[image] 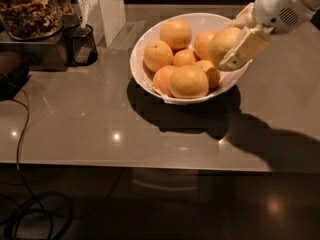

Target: Pick orange from white bowl

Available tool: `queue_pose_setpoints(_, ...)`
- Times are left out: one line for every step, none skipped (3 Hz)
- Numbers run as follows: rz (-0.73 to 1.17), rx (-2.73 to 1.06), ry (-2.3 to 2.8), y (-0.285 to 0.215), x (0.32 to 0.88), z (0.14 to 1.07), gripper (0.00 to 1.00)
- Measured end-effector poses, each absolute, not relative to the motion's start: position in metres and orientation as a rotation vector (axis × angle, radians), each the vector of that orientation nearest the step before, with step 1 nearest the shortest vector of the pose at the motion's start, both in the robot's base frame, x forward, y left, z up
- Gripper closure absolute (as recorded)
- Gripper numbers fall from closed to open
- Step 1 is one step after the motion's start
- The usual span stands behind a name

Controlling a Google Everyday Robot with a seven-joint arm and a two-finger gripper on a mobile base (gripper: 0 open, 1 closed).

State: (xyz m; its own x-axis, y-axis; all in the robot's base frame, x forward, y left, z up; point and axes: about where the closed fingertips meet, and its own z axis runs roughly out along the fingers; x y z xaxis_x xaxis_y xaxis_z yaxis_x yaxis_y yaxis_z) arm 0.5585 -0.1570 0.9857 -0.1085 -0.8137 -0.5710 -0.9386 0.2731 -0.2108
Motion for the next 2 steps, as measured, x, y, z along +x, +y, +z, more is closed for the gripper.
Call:
queue_pose_setpoints(0.297, -1.537, 1.937, -0.1635, 0.5382, 0.9960, 1.00)
queue_pose_setpoints(0.297, -1.537, 1.937, -0.1635, 0.5382, 0.9960, 1.00)
